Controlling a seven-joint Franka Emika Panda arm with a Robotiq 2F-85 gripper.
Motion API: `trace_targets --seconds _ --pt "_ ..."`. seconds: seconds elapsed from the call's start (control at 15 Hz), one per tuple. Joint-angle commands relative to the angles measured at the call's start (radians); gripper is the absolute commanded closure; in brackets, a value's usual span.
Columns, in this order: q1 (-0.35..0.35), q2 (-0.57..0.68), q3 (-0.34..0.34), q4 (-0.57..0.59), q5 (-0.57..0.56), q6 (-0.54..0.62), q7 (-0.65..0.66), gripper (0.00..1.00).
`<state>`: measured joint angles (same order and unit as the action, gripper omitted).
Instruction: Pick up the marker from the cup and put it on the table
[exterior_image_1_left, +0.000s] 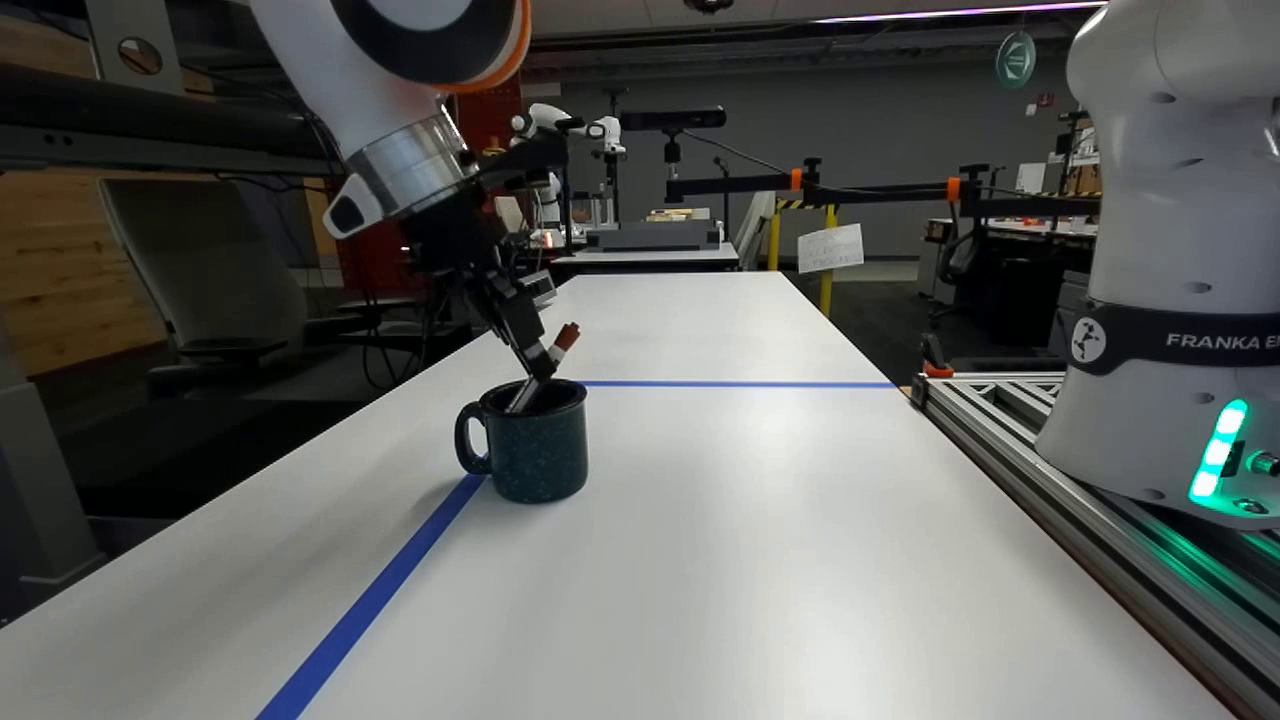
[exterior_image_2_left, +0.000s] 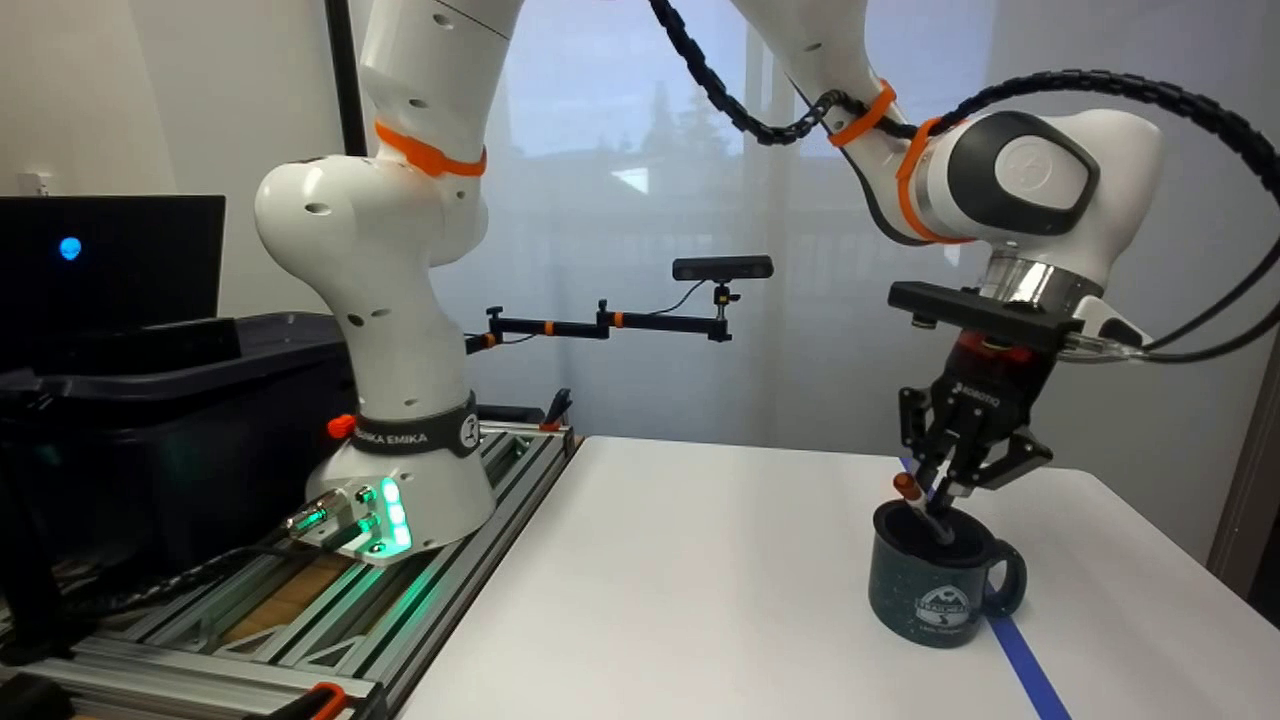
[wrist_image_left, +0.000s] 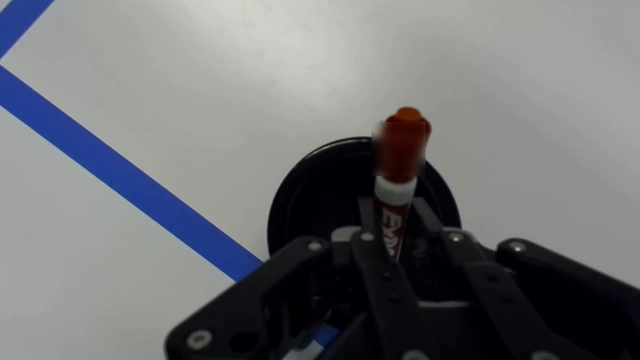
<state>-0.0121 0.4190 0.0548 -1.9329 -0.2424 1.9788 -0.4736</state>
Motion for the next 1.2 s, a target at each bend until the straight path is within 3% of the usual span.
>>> trace_targets --seconds 0.0,0.47,0.73,0.93,1.13 --pt "-0.009 -0.173 0.001 -0.144 0.004 0.050 0.024 0.95" --pt "0.000 -0.398 -0.059 -0.437 -0.125 0.346 0.336 0.95" --pt "-0.013 -0.481 -0.097 -0.581 -0.281 0.470 0.589 0.95" --pt "-0.041 -0.488 -0.113 -0.640 -0.424 0.521 0.814 0.95" --pt "-0.069 -0.460 -0.130 -0.689 -0.450 0.615 0.912 0.95"
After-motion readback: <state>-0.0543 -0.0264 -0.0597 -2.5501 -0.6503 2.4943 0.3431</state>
